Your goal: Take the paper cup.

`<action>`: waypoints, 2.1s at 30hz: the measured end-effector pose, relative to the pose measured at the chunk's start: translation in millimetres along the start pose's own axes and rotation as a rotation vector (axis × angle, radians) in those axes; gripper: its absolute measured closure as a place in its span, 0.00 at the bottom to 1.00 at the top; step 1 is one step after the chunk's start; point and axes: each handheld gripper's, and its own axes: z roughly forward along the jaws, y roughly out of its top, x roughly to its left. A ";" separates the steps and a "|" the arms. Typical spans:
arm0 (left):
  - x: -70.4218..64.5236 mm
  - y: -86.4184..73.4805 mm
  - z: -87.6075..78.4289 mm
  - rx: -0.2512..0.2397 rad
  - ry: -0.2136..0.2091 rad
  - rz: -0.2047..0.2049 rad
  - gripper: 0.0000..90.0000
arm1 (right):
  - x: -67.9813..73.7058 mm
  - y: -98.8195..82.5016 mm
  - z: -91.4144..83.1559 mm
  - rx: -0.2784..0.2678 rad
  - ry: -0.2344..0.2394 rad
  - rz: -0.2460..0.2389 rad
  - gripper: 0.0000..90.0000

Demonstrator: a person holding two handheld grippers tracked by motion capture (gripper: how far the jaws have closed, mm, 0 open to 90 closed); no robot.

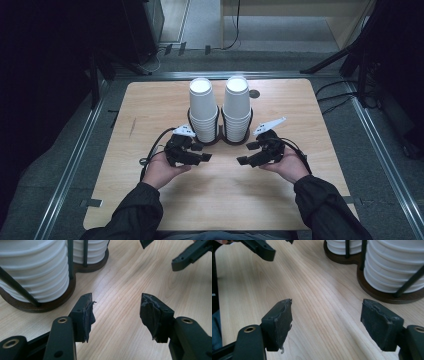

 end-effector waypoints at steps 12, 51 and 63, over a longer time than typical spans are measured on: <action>-0.2 2.6 4.5 0.019 -0.001 0.030 0.47 | -1.3 2.8 -11.4 -0.099 -0.020 0.014 0.30; -16.2 45.8 13.0 -0.028 0.040 0.058 0.75 | -16.3 13.0 -34.0 -0.085 -0.037 0.044 0.40; -25.3 68.5 18.6 -0.029 0.085 0.053 0.85 | -19.3 31.6 -38.7 -0.066 -0.053 0.014 0.40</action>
